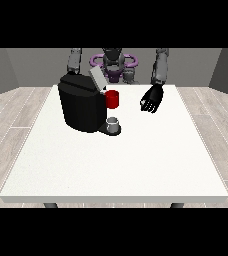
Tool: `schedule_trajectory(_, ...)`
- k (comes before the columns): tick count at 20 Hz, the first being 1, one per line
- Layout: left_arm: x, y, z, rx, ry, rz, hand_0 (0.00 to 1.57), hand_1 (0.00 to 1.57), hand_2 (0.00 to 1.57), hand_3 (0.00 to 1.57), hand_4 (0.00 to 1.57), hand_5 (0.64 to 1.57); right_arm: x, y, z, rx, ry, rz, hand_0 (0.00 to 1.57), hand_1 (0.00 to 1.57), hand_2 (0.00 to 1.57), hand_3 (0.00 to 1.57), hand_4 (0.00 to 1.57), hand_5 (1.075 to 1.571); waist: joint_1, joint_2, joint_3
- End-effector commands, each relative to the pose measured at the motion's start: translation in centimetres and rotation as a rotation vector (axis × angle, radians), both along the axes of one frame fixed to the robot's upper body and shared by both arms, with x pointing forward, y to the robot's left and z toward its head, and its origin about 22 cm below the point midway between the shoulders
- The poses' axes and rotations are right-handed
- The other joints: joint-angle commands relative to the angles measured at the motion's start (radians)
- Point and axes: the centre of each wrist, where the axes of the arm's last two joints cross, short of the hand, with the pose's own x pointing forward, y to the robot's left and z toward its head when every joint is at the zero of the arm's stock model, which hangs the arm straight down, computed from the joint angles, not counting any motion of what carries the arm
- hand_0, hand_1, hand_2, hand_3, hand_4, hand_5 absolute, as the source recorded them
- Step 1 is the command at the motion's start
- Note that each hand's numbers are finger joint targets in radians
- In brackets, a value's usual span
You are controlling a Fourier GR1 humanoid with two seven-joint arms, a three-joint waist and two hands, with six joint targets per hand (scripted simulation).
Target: Insert the coffee pod into the coffee machine and close the lid
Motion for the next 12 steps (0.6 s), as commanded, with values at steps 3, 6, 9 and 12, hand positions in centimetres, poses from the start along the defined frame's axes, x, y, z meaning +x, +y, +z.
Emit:
schedule_trajectory(3, 0.2, -0.6, -0.8, 0.117, 0.102, -0.037, 0.79, 0.79, 0.96, 0.85, 0.39, 1.571, 0.0, -0.2, -1.9, 0.043, 0.027, -0.027, 0.00, 0.00, 0.00, 0.00, 0.00, 1.571, 0.023, -0.010, -0.0005)
schedule_trajectory(6, 1.2, -0.4, -0.2, 0.112, 0.109, -0.017, 0.79, 0.79, 0.98, 0.87, 0.40, 1.571, -0.3, -0.5, -2.5, 0.015, 0.031, -0.051, 0.00, 0.00, 0.00, 0.00, 0.00, 1.571, 0.009, -0.031, -0.0007)
schedule_trajectory(9, 1.0, -0.2, -0.1, 0.089, 0.085, -0.081, 1.04, 1.04, 1.12, 1.01, 0.40, 1.571, -0.2, -2.1, -3.0, -0.065, 0.079, -0.092, 0.00, 0.00, 0.00, 0.00, 0.00, 1.571, 0.043, -0.046, -0.0008)
schedule_trajectory(12, 0.7, -1.9, -1.4, 0.064, 0.076, -0.083, 1.19, 1.19, 1.29, 1.22, 0.51, 1.571, 0.3, -1.5, -2.0, -0.060, 0.129, -0.100, 0.00, 0.00, 0.00, 0.00, 0.00, 1.571, 0.039, -0.091, -0.0009)
